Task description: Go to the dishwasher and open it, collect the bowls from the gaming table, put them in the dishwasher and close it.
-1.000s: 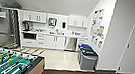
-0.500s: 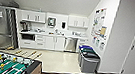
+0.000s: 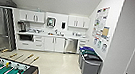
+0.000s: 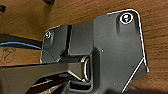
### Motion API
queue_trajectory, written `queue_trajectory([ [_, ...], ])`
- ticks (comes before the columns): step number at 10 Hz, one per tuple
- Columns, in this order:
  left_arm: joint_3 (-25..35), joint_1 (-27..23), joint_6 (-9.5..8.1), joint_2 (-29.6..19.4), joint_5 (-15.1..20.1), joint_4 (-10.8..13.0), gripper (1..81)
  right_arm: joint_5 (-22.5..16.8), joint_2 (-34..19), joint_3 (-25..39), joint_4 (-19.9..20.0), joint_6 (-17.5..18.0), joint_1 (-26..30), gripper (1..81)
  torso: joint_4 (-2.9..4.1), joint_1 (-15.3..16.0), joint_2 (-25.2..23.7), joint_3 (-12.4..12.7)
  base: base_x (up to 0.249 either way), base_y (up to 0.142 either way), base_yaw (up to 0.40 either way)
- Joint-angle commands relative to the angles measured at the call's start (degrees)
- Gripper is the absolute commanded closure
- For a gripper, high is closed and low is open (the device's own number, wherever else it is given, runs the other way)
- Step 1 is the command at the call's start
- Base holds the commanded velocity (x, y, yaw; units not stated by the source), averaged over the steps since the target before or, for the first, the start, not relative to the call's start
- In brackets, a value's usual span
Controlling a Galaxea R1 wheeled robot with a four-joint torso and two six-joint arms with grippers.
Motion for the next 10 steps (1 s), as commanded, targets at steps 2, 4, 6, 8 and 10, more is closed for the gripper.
queue_trajectory([
  [2,0.47,-3.22,-0.02,-1.04,2.47,0.59,1.0,-2.98,-0.97,-0.23,-0.75,-0.23,3.15,1.0,0.00,-0.02,0.00,0.00,0.277,0.000,0.000],
  [4,0.47,-3.30,-0.02,-1.05,2.47,0.59,1.0,-2.98,-0.70,-0.58,-0.75,-0.23,3.15,1.0,0.00,-0.02,0.00,0.00,0.277,0.000,0.000],
  [6,0.47,-3.29,-0.02,-1.14,2.47,0.59,1.0,-2.98,-0.61,-0.76,-0.75,-0.23,3.41,1.0,0.00,0.00,0.00,0.00,0.277,0.000,0.000],
  [8,0.47,-3.30,-0.02,-0.96,2.47,0.67,1.0,-2.98,-0.44,-1.19,-0.75,-0.23,3.50,1.0,0.00,-0.02,0.00,0.00,0.277,0.000,0.000],
  [10,0.39,-3.21,-0.02,-1.14,2.47,0.67,1.0,-2.98,-0.44,-1.20,-0.75,-0.23,3.50,1.0,0.00,0.00,0.00,0.00,0.277,0.000,0.000],
])
